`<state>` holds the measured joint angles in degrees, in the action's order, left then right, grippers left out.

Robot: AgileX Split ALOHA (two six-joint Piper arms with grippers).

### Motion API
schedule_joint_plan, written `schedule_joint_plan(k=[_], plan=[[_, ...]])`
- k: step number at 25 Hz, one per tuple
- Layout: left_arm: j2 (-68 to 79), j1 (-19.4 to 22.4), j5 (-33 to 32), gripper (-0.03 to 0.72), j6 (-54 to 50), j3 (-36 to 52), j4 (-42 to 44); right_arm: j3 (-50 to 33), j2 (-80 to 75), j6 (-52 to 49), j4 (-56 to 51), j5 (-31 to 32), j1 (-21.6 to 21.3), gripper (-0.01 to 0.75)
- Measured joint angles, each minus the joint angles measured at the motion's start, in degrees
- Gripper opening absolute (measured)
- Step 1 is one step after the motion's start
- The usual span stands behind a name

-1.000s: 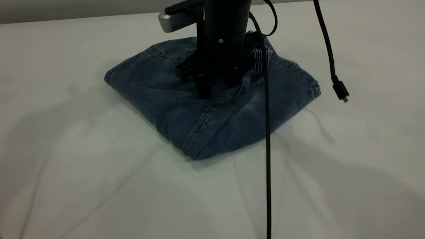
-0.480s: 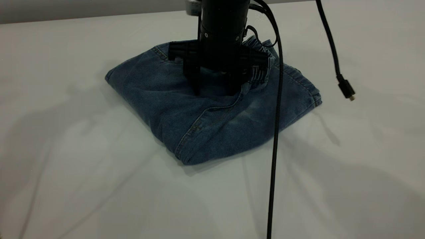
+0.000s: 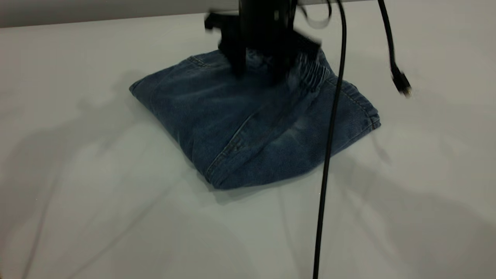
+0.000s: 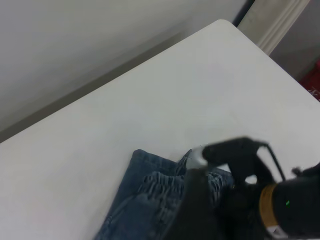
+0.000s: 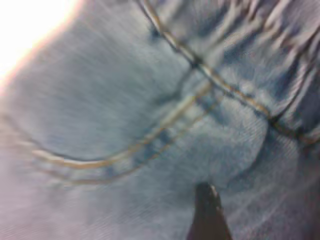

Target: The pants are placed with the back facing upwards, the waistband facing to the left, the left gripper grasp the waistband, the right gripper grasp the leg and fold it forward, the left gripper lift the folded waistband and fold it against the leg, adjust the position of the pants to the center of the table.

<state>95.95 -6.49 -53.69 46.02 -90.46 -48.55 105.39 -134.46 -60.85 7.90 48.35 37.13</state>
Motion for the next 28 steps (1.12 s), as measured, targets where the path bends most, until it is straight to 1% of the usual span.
schedule_joint_plan(k=[4,7,8,10,12,16,19,21,23,26,28], plan=[[0.00,0.00,0.00,0.548,0.00,0.00,-0.07,5.33,0.29,8.03,5.95,4.36,0.00,0.423],[0.00,0.00,0.00,0.548,0.00,0.00,-0.07,7.55,0.29,18.62,6.25,5.71,0.27,0.420],[0.00,0.00,0.00,0.548,0.00,0.00,-0.07,7.61,0.29,23.28,5.79,7.10,0.72,0.416],[0.00,0.00,0.05,0.548,0.00,0.00,-0.07,7.61,0.18,33.16,1.52,11.18,1.59,0.402],[0.00,0.00,0.05,0.548,0.00,0.00,-0.07,7.56,-0.04,46.59,-3.57,13.34,1.97,0.385],[0.00,0.00,0.00,0.548,0.00,0.00,-0.07,7.56,-2.15,65.13,-11.23,13.10,1.90,0.365],[0.00,0.00,0.00,0.548,0.00,0.00,-0.07,7.56,-5.22,74.87,-12.79,9.91,1.76,0.361],[0.00,0.00,0.00,0.548,-0.05,0.00,-0.07,7.56,-7.25,79.46,-11.84,10.05,1.76,0.360],[0.00,0.00,0.00,0.548,-0.05,0.00,-0.07,7.56,-8.85,82.02,-9.43,10.05,1.76,0.360],[0.00,0.00,0.00,0.548,-0.05,0.00,-0.07,7.56,-9.84,82.47,-7.90,9.98,1.76,0.360],[0.00,0.00,0.00,0.548,-0.05,0.00,-0.07,7.56,-9.95,80.50,-7.90,9.87,1.76,0.360]])
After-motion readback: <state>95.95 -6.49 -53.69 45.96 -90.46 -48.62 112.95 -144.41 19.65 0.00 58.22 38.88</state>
